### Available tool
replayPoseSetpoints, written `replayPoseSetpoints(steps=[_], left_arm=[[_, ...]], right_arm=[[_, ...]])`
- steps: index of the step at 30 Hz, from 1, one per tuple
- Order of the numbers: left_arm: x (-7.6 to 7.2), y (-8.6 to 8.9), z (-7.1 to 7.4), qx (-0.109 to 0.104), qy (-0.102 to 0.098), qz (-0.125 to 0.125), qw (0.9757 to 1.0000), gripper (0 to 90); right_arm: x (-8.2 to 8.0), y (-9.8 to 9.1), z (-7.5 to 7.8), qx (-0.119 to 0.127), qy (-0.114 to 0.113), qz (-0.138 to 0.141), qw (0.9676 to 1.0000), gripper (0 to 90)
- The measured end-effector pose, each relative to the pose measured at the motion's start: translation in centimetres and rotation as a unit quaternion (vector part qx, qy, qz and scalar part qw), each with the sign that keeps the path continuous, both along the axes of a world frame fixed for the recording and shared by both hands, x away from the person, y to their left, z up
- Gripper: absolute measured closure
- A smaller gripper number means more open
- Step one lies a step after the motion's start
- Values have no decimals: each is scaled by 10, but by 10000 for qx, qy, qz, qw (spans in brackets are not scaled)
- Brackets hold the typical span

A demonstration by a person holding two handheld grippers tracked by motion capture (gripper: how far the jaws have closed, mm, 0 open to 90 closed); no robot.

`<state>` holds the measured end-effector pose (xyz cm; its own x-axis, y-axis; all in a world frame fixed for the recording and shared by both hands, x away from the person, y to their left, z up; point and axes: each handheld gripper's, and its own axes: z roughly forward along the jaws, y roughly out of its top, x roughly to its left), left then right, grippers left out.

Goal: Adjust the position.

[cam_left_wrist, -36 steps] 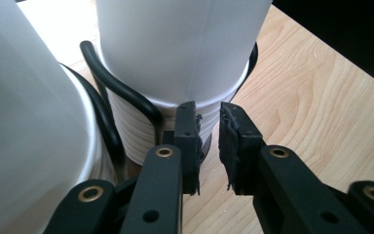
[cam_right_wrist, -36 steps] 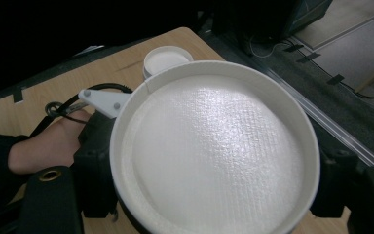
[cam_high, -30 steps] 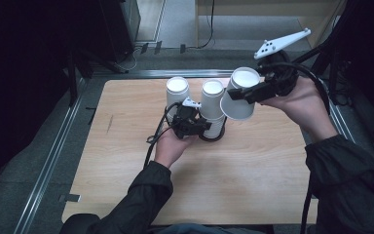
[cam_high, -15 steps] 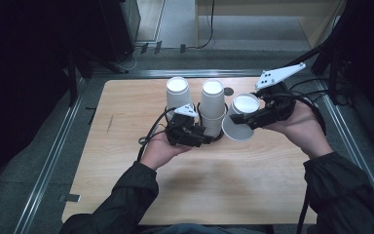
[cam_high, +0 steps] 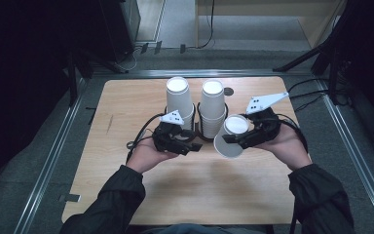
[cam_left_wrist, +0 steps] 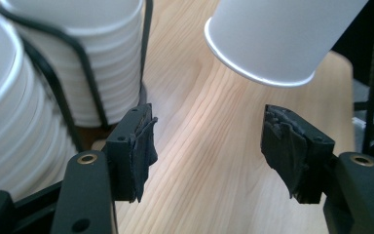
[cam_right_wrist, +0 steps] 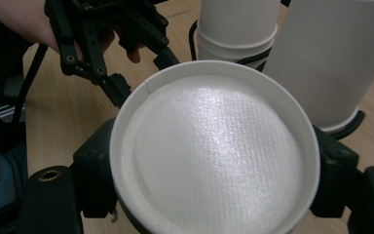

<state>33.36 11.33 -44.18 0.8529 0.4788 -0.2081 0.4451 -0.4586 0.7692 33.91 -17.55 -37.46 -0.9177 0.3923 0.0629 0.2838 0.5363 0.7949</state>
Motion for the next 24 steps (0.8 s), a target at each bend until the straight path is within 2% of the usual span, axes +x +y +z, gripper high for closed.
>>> replayPoseSetpoints(steps=[3,5,7,10,15,19,22,24], left_arm=[[-3,4,-7,-127,-20,-26,9999,364],[-4,5,-9,-126,-48,-95,9999,360],[-5,5,-11,-111,-59,-208,9997,345],[-8,6,-13,-256,-69,-393,9989,345],[-11,5,-17,-147,-143,-475,9987,342],[-13,4,-19,73,-100,-568,9983,328],[-14,5,-21,58,21,-630,9980,237],[-13,5,-25,21,181,-869,9961,158]], right_arm=[[0,5,-12,-20,124,69,9999,236],[0,7,-19,-44,150,106,9998,236],[-1,8,-27,-15,184,129,9997,235],[-2,10,-38,51,184,117,9997,235],[-4,13,-58,-25,284,118,9995,235],[-5,16,-66,-11,301,162,9994,235],[-6,18,-67,43,284,204,9994,235],[-6,19,-68,90,296,197,9993,235]])
